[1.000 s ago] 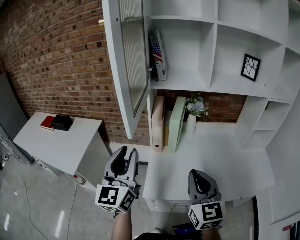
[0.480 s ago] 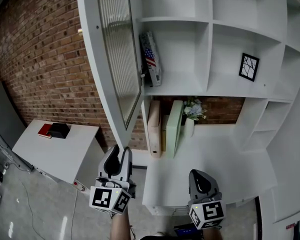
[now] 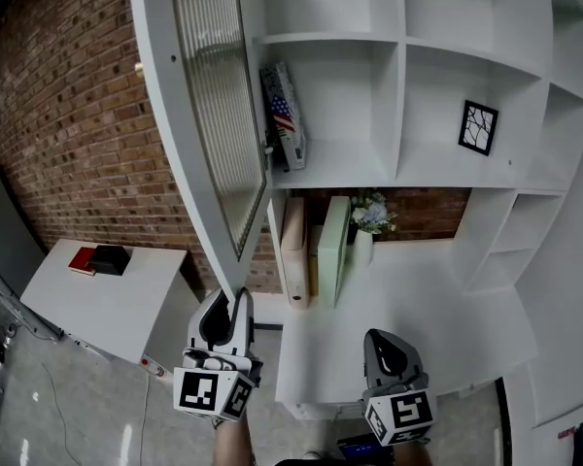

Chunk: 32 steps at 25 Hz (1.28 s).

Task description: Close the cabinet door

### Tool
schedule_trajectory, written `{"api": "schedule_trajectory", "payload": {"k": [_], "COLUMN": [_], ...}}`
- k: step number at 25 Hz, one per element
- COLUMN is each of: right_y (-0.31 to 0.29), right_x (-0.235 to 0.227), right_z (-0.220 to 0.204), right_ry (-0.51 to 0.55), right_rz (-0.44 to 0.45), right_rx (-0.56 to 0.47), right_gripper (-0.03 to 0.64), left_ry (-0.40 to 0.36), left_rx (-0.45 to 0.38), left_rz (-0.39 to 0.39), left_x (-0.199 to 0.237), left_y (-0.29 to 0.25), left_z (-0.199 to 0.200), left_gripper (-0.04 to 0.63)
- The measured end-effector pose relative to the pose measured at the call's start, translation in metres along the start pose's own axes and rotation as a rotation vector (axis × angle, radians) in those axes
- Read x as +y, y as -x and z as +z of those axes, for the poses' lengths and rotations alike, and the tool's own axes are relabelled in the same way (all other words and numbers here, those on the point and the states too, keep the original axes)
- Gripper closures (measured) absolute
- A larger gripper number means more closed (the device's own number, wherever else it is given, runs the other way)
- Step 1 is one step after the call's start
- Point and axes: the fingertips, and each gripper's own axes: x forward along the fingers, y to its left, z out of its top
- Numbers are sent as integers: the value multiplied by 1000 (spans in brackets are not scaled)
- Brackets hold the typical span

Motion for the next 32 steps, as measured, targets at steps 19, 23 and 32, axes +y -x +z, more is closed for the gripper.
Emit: {"api": "schedule_trajectory", "payload": {"k": [19, 23, 32], "right_y": [-2, -6, -8], "right_x": [-16, -25, -32], "right_z": [0, -1, -3], "right_ry": [11, 2, -12], "right_rz": [7, 10, 23], "right_rx": [26, 27, 31], "right_gripper": [617, 617, 617], "left_ry": [-15, -24, -55], "left_rx": [58, 84, 84], "left_rz": [-56, -79, -91], "left_x": [-52, -68, -89], "left_y": [-19, -29, -40], "left_z": [-16, -23, -25], "left_gripper": [483, 470, 446]}}
